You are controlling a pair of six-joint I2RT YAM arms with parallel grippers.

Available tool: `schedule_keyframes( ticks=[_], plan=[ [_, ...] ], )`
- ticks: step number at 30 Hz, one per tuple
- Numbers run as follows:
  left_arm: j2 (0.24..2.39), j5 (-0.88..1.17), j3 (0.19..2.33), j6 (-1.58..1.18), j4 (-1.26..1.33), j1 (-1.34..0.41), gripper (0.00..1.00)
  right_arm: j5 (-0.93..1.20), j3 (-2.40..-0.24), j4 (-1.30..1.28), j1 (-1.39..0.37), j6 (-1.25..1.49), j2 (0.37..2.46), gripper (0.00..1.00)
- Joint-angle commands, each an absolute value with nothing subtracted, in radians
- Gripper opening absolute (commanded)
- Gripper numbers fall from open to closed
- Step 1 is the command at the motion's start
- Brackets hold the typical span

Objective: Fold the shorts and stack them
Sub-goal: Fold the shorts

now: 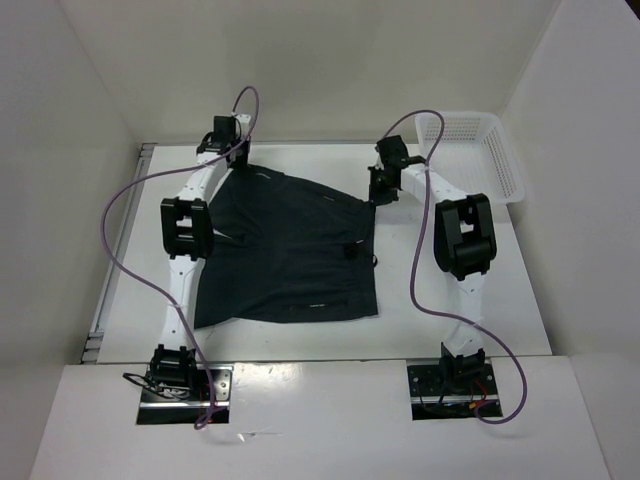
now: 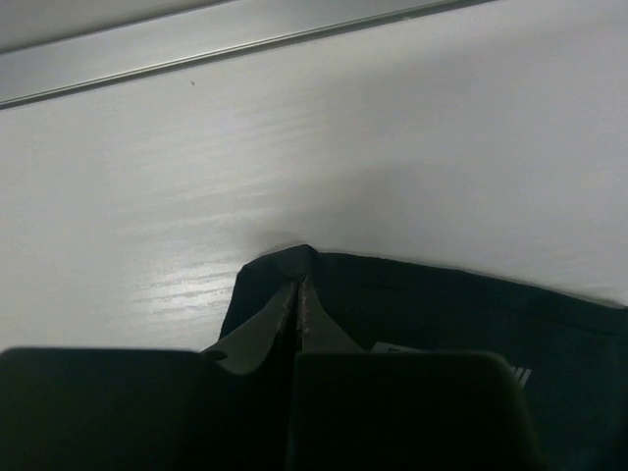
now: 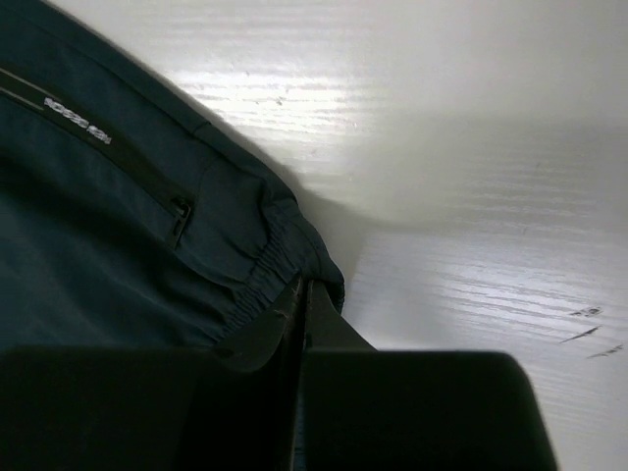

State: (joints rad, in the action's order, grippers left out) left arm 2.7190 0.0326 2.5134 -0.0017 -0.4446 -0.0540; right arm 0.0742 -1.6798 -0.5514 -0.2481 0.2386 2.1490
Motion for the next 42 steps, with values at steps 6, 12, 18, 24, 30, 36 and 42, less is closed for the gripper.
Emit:
schedule_keyframes(
  ticks=[6,12,18,24,30,36,42],
  plan=[
    [2.419,0.181,2.522,0.0,-0.59,0.02,0.0,0.041,-1.79,-0.543,-0.261,0.202,1.944,0.0],
    [2.198,0.253,2.409,0.0,-0.715,0.052,0.0,0.095,-1.718,-0.499,-0.261,0.184,1.849,0.0],
    [1.864,0.273,2.073,0.0,-0.807,0.097,0.0,0.107,-1.464,-0.433,-0.261,0.198,1.642,0.0],
    [1.633,0.288,1.63,0.0,-1.084,0.129,0.0,0.179,-1.174,-0.399,-0.27,0.317,1.439,0.0],
    [1.504,0.354,1.353,0.0,-1.135,0.118,0.0,0.153,-1.031,-0.42,-0.27,0.364,1.35,0.0],
    [1.416,0.33,1.181,0.0,-1.177,0.031,0.0,0.092,-0.98,-0.48,-0.27,0.376,1.329,0.0],
    [1.385,0.31,1.086,0.0,-1.187,-0.003,0.0,0.006,-0.911,-0.489,-0.27,0.434,1.292,0.05]
  ],
)
